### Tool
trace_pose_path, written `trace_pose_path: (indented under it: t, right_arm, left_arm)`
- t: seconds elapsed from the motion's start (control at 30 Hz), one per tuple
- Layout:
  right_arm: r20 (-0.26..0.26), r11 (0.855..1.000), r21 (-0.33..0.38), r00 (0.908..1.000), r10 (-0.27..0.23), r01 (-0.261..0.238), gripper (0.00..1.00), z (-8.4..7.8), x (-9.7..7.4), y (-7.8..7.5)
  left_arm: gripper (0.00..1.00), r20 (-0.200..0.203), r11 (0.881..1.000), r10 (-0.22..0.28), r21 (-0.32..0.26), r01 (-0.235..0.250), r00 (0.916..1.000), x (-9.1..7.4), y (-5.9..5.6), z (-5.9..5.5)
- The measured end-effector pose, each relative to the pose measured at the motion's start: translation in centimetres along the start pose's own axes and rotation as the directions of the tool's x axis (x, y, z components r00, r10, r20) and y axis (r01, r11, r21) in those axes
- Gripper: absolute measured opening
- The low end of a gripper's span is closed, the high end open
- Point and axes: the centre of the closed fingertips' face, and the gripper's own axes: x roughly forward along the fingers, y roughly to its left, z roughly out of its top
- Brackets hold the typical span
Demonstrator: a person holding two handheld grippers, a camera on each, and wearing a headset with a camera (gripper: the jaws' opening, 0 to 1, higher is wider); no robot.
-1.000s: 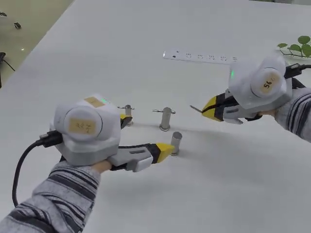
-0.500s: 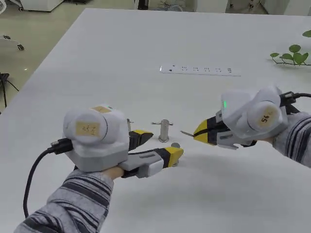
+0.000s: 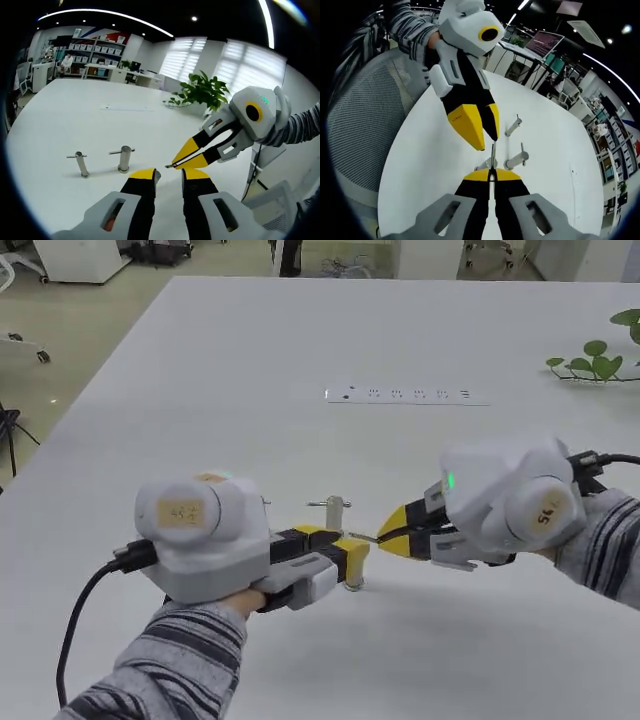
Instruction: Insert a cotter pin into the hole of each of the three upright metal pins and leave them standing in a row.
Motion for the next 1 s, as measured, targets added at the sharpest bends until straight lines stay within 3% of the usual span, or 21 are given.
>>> trace_pose_path:
  t: [0.13, 0.57, 0.83, 1.0]
  right_arm:
    - [0.010, 1.000, -0.026, 0.9999, 0.003, -0.002, 0.00, 0.6, 0.0, 0.4]
    - [0.042, 0.999, -0.034, 0.9990, -0.015, 0.017, 0.00, 1.9, 0.0, 0.4]
    - [0.049, 0.999, -0.026, 0.9985, -0.023, 0.025, 0.00, 2.0, 0.1, 0.3]
    - [0.055, 1.000, -0.010, 0.9982, -0.025, 0.026, 0.00, 2.0, 0.1, 0.4]
  left_arm:
    - [0.09, 0.025, 0.998, -0.023, -0.050, 0.024, 0.9994, -0.1, -0.4, 0.4]
    - [0.00, 0.034, 0.994, -0.034, -0.107, 0.037, 0.9988, -0.2, -0.5, 0.4]
    - [0.00, 0.020, 0.994, -0.035, -0.099, 0.037, 0.9992, -0.1, -0.5, 0.1]
    - [0.00, 0.017, 0.998, -0.042, -0.052, 0.043, 0.9990, 0.0, -0.6, 0.0]
